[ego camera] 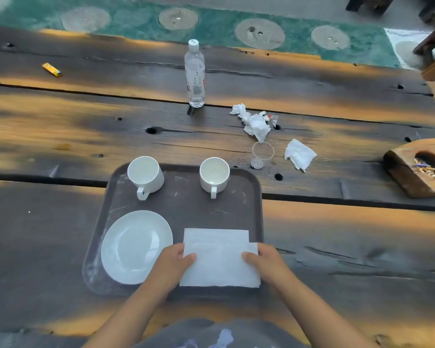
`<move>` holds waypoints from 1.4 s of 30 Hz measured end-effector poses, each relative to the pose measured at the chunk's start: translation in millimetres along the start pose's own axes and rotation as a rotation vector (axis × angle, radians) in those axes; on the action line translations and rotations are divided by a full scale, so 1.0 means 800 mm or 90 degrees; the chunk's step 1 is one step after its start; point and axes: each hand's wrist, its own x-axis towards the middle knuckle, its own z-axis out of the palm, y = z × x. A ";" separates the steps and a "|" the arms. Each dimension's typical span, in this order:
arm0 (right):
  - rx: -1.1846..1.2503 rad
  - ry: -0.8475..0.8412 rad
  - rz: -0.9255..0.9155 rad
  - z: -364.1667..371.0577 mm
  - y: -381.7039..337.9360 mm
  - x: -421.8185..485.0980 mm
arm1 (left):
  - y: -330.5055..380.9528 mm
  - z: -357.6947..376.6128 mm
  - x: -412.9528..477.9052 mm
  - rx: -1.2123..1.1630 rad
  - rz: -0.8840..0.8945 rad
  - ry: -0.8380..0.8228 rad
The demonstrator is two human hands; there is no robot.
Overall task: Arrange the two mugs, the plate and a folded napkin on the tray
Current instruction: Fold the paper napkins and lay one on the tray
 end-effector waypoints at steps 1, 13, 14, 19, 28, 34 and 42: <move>-0.029 -0.001 -0.002 0.003 0.003 0.003 | -0.001 -0.001 0.003 0.019 -0.004 0.003; -0.185 0.068 -0.070 0.019 -0.005 0.036 | -0.002 -0.015 0.056 0.209 0.013 0.035; -0.191 0.078 -0.071 0.019 -0.006 0.039 | 0.000 -0.015 0.060 0.214 0.018 0.030; -0.216 0.097 -0.063 0.018 -0.006 0.049 | 0.003 -0.011 0.077 0.273 0.028 0.045; -0.250 0.106 -0.048 0.020 -0.007 0.065 | -0.004 -0.002 0.091 0.354 0.008 0.077; -0.251 0.102 -0.047 0.020 -0.003 0.068 | -0.006 -0.001 0.092 0.373 0.010 0.078; -0.244 0.098 -0.042 0.021 -0.003 0.069 | -0.007 0.000 0.097 0.367 -0.003 0.081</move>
